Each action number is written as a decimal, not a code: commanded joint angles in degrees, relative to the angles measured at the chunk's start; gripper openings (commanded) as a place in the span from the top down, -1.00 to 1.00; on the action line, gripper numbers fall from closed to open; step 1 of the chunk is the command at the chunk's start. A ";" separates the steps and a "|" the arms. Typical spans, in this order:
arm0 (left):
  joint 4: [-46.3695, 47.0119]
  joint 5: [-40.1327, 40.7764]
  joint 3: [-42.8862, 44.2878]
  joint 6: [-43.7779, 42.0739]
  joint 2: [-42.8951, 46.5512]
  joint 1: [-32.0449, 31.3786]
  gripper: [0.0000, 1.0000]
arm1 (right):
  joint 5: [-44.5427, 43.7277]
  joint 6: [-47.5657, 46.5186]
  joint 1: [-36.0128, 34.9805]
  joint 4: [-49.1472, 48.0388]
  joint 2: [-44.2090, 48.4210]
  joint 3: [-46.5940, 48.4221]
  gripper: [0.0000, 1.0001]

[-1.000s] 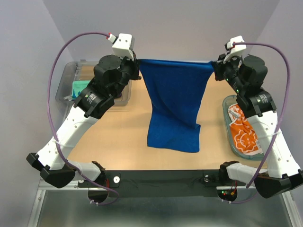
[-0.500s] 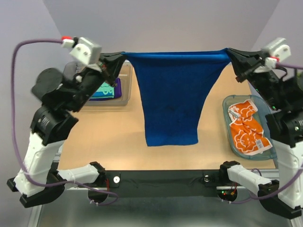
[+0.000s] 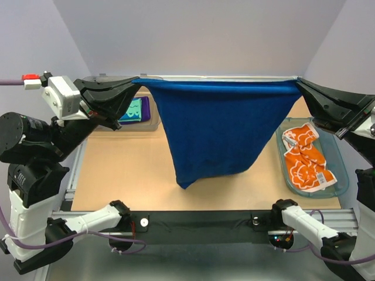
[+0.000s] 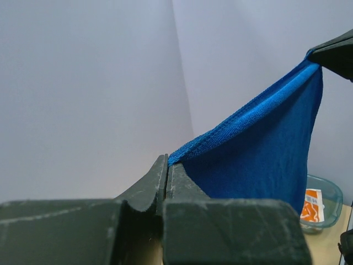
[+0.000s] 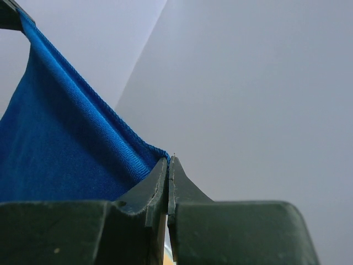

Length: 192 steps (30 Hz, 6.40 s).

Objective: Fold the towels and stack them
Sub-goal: Flatten out the crumpled towel, then fold the towel

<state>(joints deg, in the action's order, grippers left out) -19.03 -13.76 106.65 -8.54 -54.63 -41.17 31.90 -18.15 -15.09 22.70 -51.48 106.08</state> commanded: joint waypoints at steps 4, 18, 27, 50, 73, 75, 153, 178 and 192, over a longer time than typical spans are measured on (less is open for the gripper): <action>8.92 8.66 5.32 -1.31 1.64 1.27 1.00 | -7.89 -1.62 1.12 -1.34 -2.56 5.96 0.95; 11.99 24.50 5.78 -2.99 -21.46 6.16 1.00 | -22.23 -6.98 1.21 -5.64 -21.72 0.64 0.99; 18.68 15.00 2.59 2.56 -37.97 17.52 1.00 | -23.73 -9.97 3.92 -17.50 -35.42 -6.85 0.99; 22.45 -2.93 -3.37 4.31 -52.78 24.91 1.00 | -16.61 -14.63 6.21 -35.53 -47.84 -24.86 0.99; 20.96 -5.75 -26.75 6.69 -36.87 24.47 1.00 | -14.94 -14.63 7.09 -36.32 -34.13 -40.42 0.99; 20.17 -5.84 -27.37 6.34 -36.60 24.12 1.00 | -14.50 -14.37 7.09 -36.32 -33.25 -42.70 0.99; 1.45 11.03 -38.81 13.11 -28.34 10.06 1.00 | -12.22 13.58 7.01 -4.77 -21.20 -54.58 0.98; 6.11 0.75 -54.53 18.29 -31.59 9.18 0.71 | -5.28 16.75 7.01 2.17 -26.82 -56.69 0.47; 9.09 -3.13 -60.51 25.93 -15.60 5.48 -0.63 | -3.51 12.26 6.92 4.29 -23.31 -52.47 0.08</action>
<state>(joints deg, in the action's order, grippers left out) -13.02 -17.02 46.92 13.52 -74.67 -35.42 26.74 -3.95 -8.58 28.34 -75.55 49.52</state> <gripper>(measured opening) 0.813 0.439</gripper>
